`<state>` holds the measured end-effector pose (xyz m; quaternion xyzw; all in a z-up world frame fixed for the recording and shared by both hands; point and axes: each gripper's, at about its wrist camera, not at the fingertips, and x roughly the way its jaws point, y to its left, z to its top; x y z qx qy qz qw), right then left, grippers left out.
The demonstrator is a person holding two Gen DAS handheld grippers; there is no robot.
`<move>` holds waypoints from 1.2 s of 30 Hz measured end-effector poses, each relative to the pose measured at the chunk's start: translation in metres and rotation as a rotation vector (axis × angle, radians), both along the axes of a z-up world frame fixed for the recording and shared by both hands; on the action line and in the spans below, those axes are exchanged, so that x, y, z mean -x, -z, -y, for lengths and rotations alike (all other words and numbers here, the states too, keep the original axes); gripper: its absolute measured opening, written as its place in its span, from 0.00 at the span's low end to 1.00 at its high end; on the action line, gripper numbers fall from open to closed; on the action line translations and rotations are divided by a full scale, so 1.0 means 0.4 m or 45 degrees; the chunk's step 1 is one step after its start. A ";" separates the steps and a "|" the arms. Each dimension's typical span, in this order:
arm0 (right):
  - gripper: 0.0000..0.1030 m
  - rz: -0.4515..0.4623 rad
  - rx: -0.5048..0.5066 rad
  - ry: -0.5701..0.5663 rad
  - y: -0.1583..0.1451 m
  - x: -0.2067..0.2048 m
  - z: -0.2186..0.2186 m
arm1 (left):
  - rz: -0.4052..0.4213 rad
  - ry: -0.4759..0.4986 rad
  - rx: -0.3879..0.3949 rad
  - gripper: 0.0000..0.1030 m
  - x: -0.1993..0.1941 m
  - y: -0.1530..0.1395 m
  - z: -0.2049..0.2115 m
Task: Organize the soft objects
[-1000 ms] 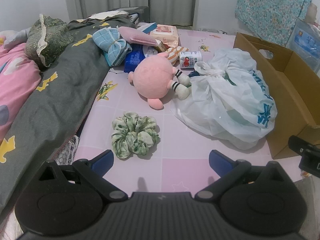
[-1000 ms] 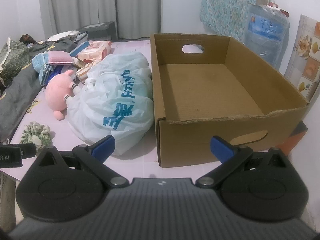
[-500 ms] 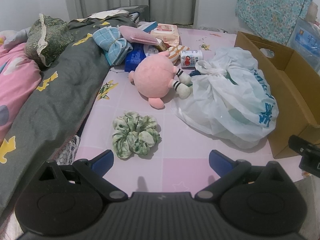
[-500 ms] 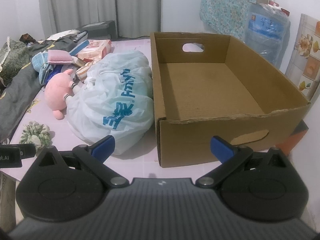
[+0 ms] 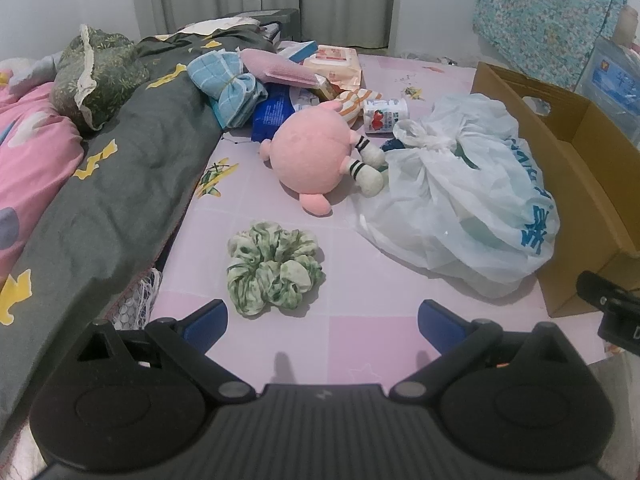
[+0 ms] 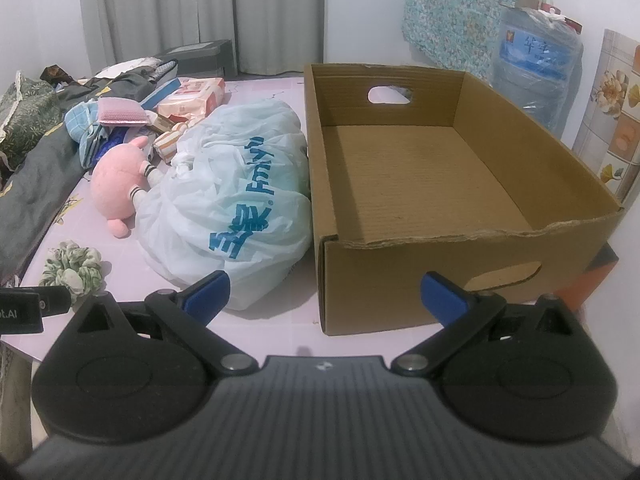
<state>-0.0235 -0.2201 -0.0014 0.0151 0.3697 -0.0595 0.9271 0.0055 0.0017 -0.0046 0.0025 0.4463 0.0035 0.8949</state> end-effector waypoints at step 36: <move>0.99 -0.114 -0.766 -0.746 -0.269 -0.792 -0.139 | 0.221 -0.082 0.074 0.96 -0.481 -0.198 -0.194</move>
